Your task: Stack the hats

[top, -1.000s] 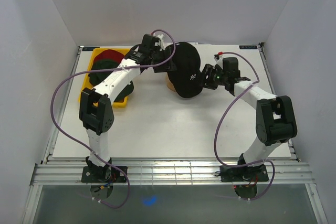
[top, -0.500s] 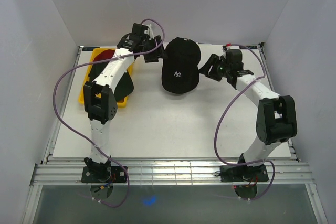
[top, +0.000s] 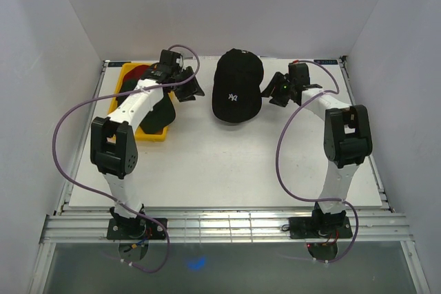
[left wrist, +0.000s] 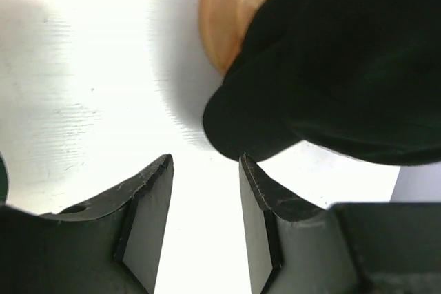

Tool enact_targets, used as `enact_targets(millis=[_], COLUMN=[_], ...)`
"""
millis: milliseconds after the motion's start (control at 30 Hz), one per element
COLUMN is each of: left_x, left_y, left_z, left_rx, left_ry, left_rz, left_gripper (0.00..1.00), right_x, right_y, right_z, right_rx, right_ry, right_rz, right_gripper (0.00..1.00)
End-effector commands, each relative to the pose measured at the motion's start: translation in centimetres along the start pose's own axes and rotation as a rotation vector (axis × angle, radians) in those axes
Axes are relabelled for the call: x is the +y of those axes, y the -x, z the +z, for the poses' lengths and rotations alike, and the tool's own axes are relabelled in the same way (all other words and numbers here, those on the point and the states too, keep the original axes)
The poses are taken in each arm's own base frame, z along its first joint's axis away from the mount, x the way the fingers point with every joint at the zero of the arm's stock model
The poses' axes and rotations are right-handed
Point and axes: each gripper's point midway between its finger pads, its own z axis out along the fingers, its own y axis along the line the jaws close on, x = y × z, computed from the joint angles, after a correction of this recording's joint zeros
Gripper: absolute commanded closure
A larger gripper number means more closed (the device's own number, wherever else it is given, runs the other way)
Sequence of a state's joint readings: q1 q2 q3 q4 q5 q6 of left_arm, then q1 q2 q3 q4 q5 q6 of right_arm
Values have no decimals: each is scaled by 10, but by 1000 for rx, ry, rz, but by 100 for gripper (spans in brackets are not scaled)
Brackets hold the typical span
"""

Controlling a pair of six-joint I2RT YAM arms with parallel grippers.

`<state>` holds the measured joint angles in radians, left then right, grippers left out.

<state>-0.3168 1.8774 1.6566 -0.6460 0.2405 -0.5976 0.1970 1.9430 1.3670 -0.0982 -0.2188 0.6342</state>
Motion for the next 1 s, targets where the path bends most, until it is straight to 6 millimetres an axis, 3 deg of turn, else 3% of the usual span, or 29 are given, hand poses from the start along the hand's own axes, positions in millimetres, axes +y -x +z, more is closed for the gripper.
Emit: enact_targets(millis=[0,267,400,667,733,967], left_x=[-8,-10,-1,20,21,12], left_y=[8,-2,-1,3,4,1], left_z=[-5,28,33,38,41,60], left_rx=[-75,-61,-76,-113,-115,-76], left_ry=[-23,47,99,203,210,188], left_rz=[-42,-66,-101,-133,-134,-140], left_gripper=[47,49,49,53,53,47], right_x=[1,1,-12,-15,-12,-2], right_y=[15,11,14,17,22,11], right_z=[2,10,11,20,22,30], right_rx=[-40,-24,-45,-36,-41,-2], right_ry=[-17,-28,-89,-115,-107,-76], right_rz=[17,0,-1,0,-6,-26], right_gripper=[41,42,41,41,41,41])
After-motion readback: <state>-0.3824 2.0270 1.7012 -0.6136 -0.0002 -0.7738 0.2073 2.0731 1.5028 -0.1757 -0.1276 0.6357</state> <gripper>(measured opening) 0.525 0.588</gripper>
